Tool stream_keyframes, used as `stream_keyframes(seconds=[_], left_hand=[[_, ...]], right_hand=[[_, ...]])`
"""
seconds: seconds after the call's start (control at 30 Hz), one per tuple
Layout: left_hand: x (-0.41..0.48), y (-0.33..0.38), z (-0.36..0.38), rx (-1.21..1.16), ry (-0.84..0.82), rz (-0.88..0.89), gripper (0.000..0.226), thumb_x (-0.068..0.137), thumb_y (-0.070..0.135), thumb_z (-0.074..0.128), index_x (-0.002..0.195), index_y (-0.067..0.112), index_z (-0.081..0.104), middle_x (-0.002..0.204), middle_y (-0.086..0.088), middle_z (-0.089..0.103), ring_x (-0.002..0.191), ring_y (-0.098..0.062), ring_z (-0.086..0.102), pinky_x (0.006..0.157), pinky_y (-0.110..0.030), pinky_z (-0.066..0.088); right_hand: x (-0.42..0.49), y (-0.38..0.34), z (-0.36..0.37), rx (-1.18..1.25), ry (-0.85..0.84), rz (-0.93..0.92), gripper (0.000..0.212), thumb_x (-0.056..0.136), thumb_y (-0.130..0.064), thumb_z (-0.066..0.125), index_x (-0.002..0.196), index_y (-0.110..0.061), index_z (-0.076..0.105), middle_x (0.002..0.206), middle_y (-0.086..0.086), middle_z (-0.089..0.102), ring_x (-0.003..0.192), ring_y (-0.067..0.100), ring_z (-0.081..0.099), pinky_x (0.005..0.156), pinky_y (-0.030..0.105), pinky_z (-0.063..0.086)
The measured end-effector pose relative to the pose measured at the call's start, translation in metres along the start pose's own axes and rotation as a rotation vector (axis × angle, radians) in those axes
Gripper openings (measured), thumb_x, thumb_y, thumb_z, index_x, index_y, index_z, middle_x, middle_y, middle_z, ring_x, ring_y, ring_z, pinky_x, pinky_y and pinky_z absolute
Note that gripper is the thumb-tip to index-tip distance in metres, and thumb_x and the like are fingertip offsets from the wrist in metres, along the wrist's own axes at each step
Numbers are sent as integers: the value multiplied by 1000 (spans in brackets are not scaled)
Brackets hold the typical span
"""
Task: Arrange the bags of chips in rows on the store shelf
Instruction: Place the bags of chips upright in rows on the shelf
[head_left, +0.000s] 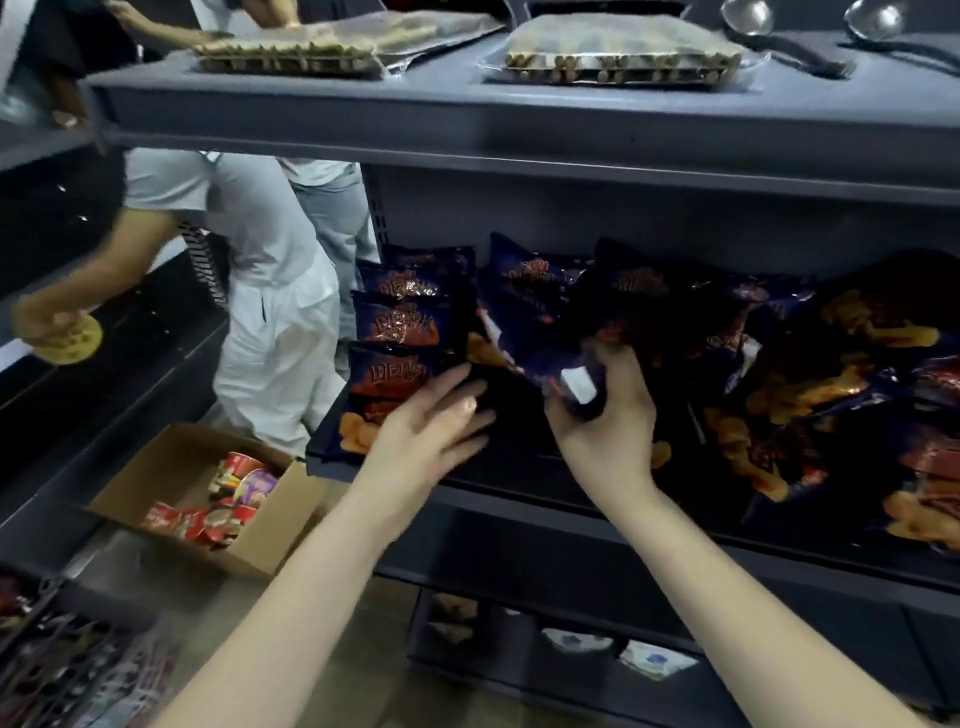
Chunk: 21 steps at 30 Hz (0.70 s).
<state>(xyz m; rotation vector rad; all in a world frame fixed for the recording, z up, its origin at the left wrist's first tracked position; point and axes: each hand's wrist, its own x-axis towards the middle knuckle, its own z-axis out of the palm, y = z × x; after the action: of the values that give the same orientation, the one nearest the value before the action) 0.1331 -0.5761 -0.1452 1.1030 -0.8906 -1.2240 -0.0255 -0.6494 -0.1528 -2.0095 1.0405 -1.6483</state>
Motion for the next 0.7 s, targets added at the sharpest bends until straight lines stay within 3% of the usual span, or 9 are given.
stream_keyframes(seconds=[0.1, 0.17, 0.2, 0.3, 0.43, 0.5, 0.6, 0.67, 0.7], left_hand=[[7, 5, 15, -104, -117, -172, 63, 80, 46, 62, 131, 12, 48, 124, -13, 61, 115, -29, 58, 92, -42, 51], [22, 15, 16, -77, -35, -247, 50, 92, 37, 54, 132, 7, 49, 112, -14, 64, 121, -31, 52, 80, -24, 54], [29, 15, 13, -97, -7, -257, 46, 93, 31, 53, 131, 5, 49, 106, -13, 65, 122, -33, 51, 74, -18, 53], [36, 13, 4, -236, -40, -252, 39, 78, 21, 64, 115, 9, 61, 102, -12, 70, 97, -26, 66, 71, -29, 55], [43, 11, 0, -138, -2, -190, 25, 77, 9, 61, 102, 11, 63, 87, -8, 73, 80, -20, 70, 68, -29, 55], [47, 13, 1, -92, 4, -155, 18, 83, 3, 57, 98, 11, 62, 79, -4, 73, 74, -15, 70, 63, -24, 55], [46, 12, -1, 25, -40, -121, 22, 85, -5, 55, 90, 16, 61, 68, 4, 72, 64, -7, 68, 56, -17, 53], [42, 9, 3, 106, -114, -113, 26, 84, -6, 57, 88, 20, 61, 69, 9, 72, 65, -4, 68, 58, -15, 52], [40, 5, 3, 133, -134, -120, 27, 83, -5, 59, 88, 22, 61, 69, 11, 72, 66, -2, 68, 60, -15, 52]], right_hand=[[-24, 12, 18, -210, -143, -280, 62, 66, 3, 69, 119, -22, 48, 119, 2, 48, 107, 22, 49, 90, 33, 45], [-34, 15, 22, -287, -187, -365, 62, 68, 2, 63, 121, -24, 48, 121, 1, 45, 108, 24, 47, 87, 41, 45], [-37, 16, 22, -312, -205, -401, 57, 72, -1, 57, 122, -25, 47, 121, 1, 44, 107, 24, 48, 86, 41, 46], [-40, 18, 19, -360, -337, -462, 52, 80, -5, 51, 128, -24, 45, 123, 1, 44, 108, 24, 50, 85, 39, 47], [-40, 15, 8, -238, -497, -488, 49, 79, -7, 56, 127, -16, 50, 131, 5, 45, 119, 24, 51, 94, 37, 45], [-34, 10, -1, -97, -381, -343, 46, 78, -7, 55, 122, -17, 55, 133, 3, 45, 125, 19, 47, 100, 33, 43], [-13, 0, -19, 200, -226, 209, 49, 79, -22, 62, 124, -35, 50, 131, -6, 49, 126, 8, 46, 102, 26, 42], [1, -3, -31, 376, -487, 568, 53, 77, -30, 71, 118, -47, 42, 118, -16, 57, 112, -4, 54, 90, 13, 44], [4, -3, -36, 348, -676, 624, 49, 77, -30, 74, 113, -46, 45, 112, -21, 59, 106, -8, 57, 85, 8, 43]])
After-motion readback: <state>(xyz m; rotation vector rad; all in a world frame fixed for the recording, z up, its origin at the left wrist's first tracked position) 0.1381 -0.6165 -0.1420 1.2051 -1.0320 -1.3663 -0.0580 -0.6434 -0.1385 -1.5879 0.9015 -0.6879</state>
